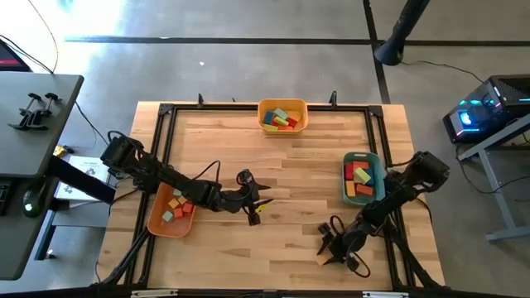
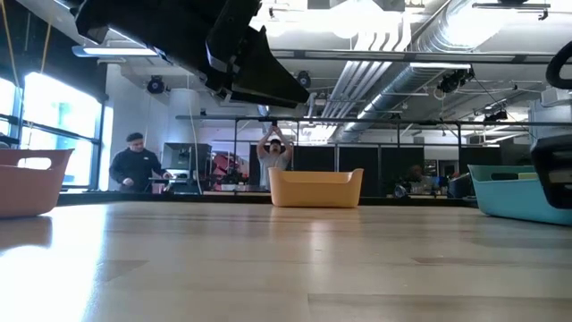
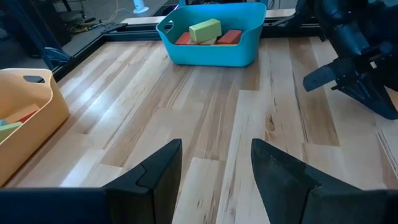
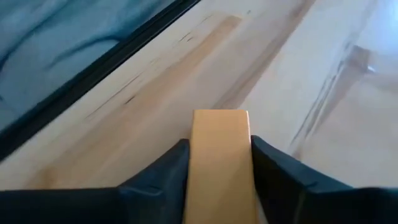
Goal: Sort blocks by size
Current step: Put the yellow thin rectangular block into the yellow bin
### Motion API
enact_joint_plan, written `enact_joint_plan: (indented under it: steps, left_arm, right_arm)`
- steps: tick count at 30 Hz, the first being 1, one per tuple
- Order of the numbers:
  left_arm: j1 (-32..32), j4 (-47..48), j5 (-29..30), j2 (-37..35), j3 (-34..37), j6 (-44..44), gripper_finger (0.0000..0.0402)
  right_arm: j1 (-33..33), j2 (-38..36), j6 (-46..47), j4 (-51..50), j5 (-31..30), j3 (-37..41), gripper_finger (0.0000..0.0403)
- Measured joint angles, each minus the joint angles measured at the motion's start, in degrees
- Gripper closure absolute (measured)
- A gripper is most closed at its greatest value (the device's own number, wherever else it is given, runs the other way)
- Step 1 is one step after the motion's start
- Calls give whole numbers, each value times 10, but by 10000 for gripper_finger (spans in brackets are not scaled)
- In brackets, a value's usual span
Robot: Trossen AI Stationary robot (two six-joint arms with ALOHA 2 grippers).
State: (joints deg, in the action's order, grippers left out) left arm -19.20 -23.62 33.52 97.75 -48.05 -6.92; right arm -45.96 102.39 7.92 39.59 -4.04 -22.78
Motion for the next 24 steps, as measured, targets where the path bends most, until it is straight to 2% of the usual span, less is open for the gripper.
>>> enact_joint_plan:
  steps: [3, 7, 10, 14, 17, 20, 24]
  left_arm:
    - [0, 2, 0, 0, 0, 0, 225]
    - [0, 2, 0, 0, 0, 0, 225]
    - [0, 2, 0, 0, 0, 1, 225]
    - [1, 2, 1, 0, 0, 17, 225]
    - [1, 1, 1, 0, 0, 26, 225]
    - [1, 2, 1, 0, 0, 26, 225]
    - [1, 11, 2, 0, 0, 26, 225]
  right_arm:
    - [9, -4, 43, 0, -1, 3, 274]
    - [63, -48, 46, -31, 37, 8, 273]
    - [123, -106, 5, -99, 2, 11, 273]
    - [212, -196, -91, -191, -26, 10, 273]
    - [295, -245, -192, -221, -54, 9, 273]
    - [371, -269, -290, -215, -20, -13, 273]
    - [435, -257, -415, -262, 51, -68, 273]
